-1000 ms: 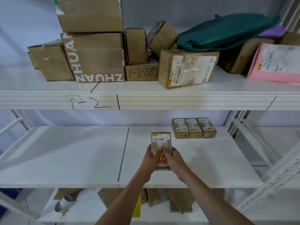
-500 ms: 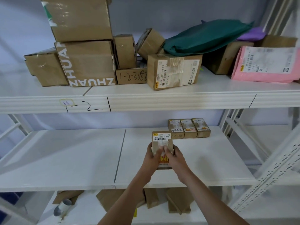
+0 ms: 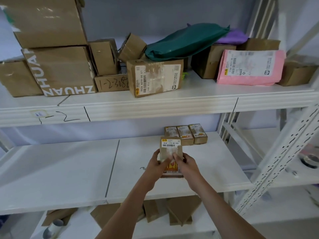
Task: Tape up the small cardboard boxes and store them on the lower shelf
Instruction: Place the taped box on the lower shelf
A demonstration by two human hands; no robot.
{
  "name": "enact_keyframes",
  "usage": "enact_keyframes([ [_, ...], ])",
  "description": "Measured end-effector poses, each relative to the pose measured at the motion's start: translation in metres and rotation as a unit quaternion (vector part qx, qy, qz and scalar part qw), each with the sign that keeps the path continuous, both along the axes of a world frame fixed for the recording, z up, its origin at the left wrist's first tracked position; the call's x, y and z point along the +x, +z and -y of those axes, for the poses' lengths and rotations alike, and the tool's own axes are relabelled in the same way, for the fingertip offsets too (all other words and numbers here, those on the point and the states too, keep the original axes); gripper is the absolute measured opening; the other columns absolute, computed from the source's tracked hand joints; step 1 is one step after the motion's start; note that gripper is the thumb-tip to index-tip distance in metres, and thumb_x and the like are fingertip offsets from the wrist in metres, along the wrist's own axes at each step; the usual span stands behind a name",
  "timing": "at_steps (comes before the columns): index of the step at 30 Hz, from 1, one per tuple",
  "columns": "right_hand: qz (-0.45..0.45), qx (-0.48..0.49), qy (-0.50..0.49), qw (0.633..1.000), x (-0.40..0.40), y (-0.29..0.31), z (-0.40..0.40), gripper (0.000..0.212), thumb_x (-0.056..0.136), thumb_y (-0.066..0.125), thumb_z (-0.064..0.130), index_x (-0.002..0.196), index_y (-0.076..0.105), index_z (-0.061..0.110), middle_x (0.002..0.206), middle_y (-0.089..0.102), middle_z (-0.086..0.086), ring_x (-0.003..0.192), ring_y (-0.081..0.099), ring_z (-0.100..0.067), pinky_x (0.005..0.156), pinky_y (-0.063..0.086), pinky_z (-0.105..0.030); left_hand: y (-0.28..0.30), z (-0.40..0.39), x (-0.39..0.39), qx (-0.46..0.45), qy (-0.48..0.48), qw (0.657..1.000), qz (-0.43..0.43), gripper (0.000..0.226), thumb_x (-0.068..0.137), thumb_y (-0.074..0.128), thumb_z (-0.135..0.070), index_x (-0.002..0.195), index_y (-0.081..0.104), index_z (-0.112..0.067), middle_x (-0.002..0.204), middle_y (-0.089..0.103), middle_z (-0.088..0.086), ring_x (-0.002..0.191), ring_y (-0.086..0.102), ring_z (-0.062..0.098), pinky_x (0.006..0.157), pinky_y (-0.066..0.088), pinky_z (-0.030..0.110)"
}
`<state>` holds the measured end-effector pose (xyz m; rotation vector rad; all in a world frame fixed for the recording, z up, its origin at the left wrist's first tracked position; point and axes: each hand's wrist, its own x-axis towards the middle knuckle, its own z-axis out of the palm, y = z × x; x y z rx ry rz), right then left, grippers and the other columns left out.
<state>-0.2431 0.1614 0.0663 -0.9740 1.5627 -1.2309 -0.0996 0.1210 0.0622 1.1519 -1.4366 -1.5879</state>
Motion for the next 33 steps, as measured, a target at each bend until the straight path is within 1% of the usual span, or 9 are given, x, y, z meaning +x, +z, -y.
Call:
enact_keyframes([
  [4,0.001,0.019,-0.015,1.0,0.004,-0.005,0.004,0.028,0.102,0.055,0.042,0.123,0.066,0.027,0.103,0.074,0.008,0.095,0.071,-0.011,0.074,0.059,-0.028,-0.003,0.0,-0.006,-0.013,0.018,1.0,0.016,0.053,0.097,0.066,-0.034,0.144,0.042,-0.028,0.11,0.073,-0.001,0.088,0.075,0.01,0.066,0.058,0.019],
  [10,-0.017,0.02,-0.03,0.999,0.004,0.0,0.018,0.03,0.103,0.051,0.046,0.125,0.063,0.03,0.102,0.072,0.015,0.091,0.069,-0.002,0.062,0.052,-0.017,-0.001,0.015,-0.013,-0.026,0.007,1.0,0.009,0.044,0.099,0.062,-0.035,0.14,0.048,-0.028,0.114,0.072,-0.007,0.091,0.073,0.004,0.066,0.056,0.016],
  [13,0.003,0.011,-0.031,0.999,0.007,0.004,0.024,0.028,0.102,0.052,0.046,0.123,0.064,0.032,0.093,0.077,0.014,0.082,0.074,-0.003,0.058,0.054,-0.014,-0.002,0.024,-0.007,0.0,-0.005,1.0,-0.01,0.041,0.102,0.055,-0.039,0.141,0.045,-0.035,0.118,0.071,-0.005,0.096,0.073,0.008,0.073,0.059,0.023],
  [19,0.015,-0.005,-0.004,1.0,0.021,0.011,0.033,0.03,0.107,0.044,0.042,0.131,0.059,0.032,0.099,0.077,0.011,0.088,0.076,-0.008,0.063,0.057,-0.016,-0.002,0.036,0.003,0.045,-0.018,0.997,-0.055,0.033,0.107,0.044,-0.033,0.139,0.043,-0.04,0.121,0.071,0.001,0.105,0.072,0.019,0.096,0.057,0.047],
  [22,0.028,-0.008,-0.005,1.0,0.031,0.009,0.034,0.032,0.105,0.045,0.046,0.137,0.046,0.046,0.116,0.071,0.011,0.096,0.073,-0.007,0.07,0.057,-0.019,-0.005,0.039,0.011,0.05,-0.003,0.997,-0.057,0.032,0.107,0.043,-0.029,0.137,0.042,-0.041,0.121,0.07,0.0,0.103,0.073,0.018,0.09,0.059,0.04],
  [25,0.043,-0.004,-0.023,0.999,0.037,0.007,0.035,0.035,0.1,0.047,0.058,0.134,0.046,0.049,0.117,0.066,0.012,0.096,0.07,-0.011,0.071,0.057,-0.024,-0.009,0.035,0.02,0.048,0.019,0.997,-0.054,0.033,0.106,0.046,-0.03,0.137,0.043,-0.041,0.118,0.072,-0.004,0.1,0.073,0.013,0.075,0.058,0.025],
  [27,0.05,-0.004,-0.021,0.999,0.04,0.006,0.037,0.032,0.1,0.047,0.059,0.129,0.05,0.046,0.117,0.066,0.01,0.094,0.071,-0.014,0.071,0.057,-0.027,-0.01,0.031,0.025,0.037,0.02,0.997,-0.064,0.037,0.106,0.048,-0.034,0.141,0.042,-0.041,0.121,0.071,-0.004,0.103,0.073,0.015,0.079,0.059,0.03],
  [30,0.065,-0.023,0.001,0.998,0.042,0.003,0.04,0.03,0.1,0.05,0.056,0.125,0.054,0.041,0.114,0.071,0.003,0.091,0.076,-0.017,0.069,0.062,-0.033,-0.006,0.027,0.033,0.032,0.024,0.996,-0.081,0.045,0.104,0.051,-0.04,0.145,0.034,-0.05,0.124,0.07,-0.001,0.106,0.072,0.022,0.09,0.059,0.047],
  [33,0.048,-0.038,0.037,0.997,0.041,0.003,0.04,0.035,0.099,0.049,0.059,0.128,0.055,0.04,0.116,0.071,0.006,0.092,0.075,-0.011,0.066,0.06,-0.026,-0.002,0.021,0.038,0.015,0.046,0.997,-0.067,0.053,0.104,0.054,-0.035,0.147,0.027,-0.051,0.122,0.071,0.0,0.104,0.073,0.022,0.085,0.061,0.042],
])
